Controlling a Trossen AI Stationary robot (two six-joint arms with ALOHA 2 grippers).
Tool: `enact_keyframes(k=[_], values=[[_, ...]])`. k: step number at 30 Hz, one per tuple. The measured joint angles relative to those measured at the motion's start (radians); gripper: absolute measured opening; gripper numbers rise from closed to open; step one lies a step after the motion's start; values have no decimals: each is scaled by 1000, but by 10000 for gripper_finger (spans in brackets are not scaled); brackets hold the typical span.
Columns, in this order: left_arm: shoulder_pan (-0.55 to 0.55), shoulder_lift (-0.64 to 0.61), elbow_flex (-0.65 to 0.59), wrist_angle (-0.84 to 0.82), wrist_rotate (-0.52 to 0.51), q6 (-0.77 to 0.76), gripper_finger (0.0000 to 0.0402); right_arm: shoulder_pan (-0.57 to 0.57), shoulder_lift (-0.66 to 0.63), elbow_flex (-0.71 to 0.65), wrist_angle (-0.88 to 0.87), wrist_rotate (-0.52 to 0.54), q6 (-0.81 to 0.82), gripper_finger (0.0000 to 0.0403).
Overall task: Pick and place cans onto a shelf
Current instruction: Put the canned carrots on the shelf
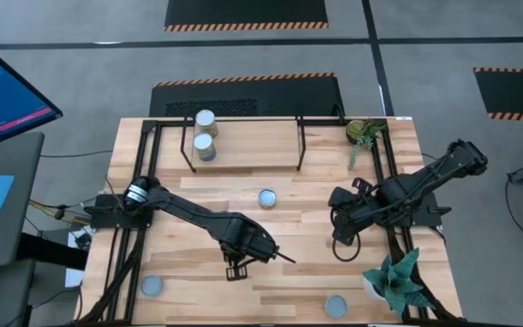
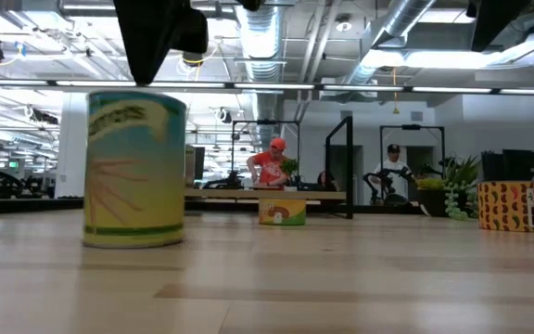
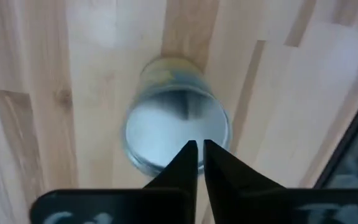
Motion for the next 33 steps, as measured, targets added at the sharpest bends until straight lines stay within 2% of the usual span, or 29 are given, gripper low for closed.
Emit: enact_keyframes(k=[5,12,17,22,28,33], values=[[-1,-4,1,20,35,-8,60,0,0,0,2,-1,0,31],[-6,-2,2,46,35,-47,137,0,0,0,3,-1,-1,28],[-16,-2,2,66,-28,-55,176,4,0,0,3,-2,-1,27],[-28,-1,2,67,-97,-99,190,22,0,0,3,-2,-2,29],[-40,3,2,66,-110,-119,190,40,0,0,3,-2,-2,27],[-46,7,-51,104,-127,-159,190,47,0,0,3,-2,-1,29]])
